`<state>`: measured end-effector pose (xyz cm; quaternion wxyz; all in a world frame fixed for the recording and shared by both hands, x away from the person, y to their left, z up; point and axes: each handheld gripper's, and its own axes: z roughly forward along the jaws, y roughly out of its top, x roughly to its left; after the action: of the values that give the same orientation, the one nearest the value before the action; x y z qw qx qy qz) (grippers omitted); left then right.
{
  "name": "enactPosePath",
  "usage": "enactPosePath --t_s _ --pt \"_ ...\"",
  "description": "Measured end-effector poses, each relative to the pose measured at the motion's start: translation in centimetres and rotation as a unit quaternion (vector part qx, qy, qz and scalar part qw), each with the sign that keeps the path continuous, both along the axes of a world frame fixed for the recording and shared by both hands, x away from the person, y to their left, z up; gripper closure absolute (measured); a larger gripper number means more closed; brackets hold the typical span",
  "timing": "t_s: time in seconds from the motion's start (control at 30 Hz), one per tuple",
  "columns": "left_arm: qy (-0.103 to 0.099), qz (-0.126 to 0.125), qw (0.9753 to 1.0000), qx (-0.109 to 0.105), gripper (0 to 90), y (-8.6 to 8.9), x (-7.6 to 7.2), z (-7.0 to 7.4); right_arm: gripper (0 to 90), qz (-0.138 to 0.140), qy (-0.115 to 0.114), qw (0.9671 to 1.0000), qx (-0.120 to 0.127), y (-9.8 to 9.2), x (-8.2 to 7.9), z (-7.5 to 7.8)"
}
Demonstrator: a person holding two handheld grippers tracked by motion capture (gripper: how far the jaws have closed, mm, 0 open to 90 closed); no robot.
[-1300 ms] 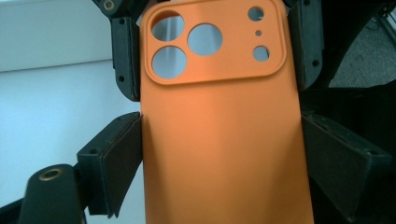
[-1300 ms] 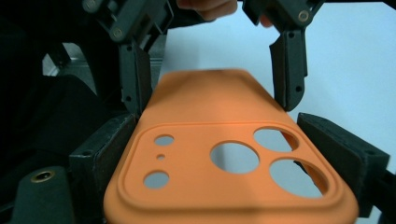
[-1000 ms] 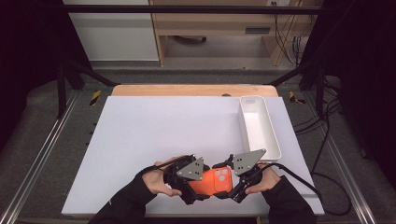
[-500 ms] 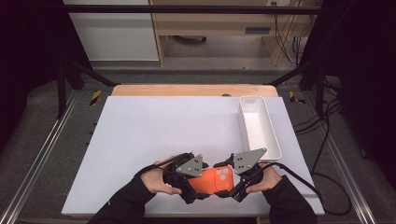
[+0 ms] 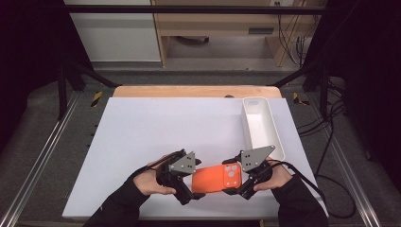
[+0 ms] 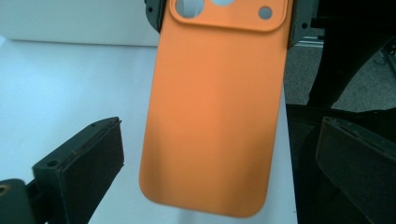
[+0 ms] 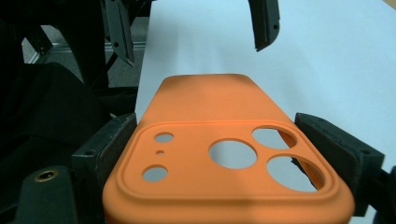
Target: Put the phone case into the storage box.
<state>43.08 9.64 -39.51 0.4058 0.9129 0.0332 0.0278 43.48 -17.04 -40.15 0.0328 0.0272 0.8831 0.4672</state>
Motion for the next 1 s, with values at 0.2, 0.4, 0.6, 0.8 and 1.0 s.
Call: enactPosePath --t_s 0.2,0.4,0.6,0.8,1.0 --pt "0.005 0.003 0.9996 0.027 0.0 0.1 0.0 -0.6 16.3 0.002 -0.003 0.9997 -0.022 -0.1 0.3 0.6" --pt "0.009 0.0 0.9992 0.04 0.0 0.0 0.0 -0.8 16.3 0.008 -0.005 0.9989 -0.046 0.2 0.6 1.5" --pt "0.011 0.002 0.9984 0.055 0.0 -0.3 0.1 -1.1 16.3 0.018 0.0 0.9972 -0.073 0.8 0.7 2.1" --pt "0.009 0.005 0.9978 0.065 0.0 -0.6 0.3 -1.1 16.3 0.022 0.003 0.9955 -0.092 1.3 0.9 2.4" --pt "0.011 0.007 0.9972 0.074 0.0 -1.0 0.5 -1.1 16.3 0.024 -0.001 0.9941 -0.106 1.7 1.0 2.9"
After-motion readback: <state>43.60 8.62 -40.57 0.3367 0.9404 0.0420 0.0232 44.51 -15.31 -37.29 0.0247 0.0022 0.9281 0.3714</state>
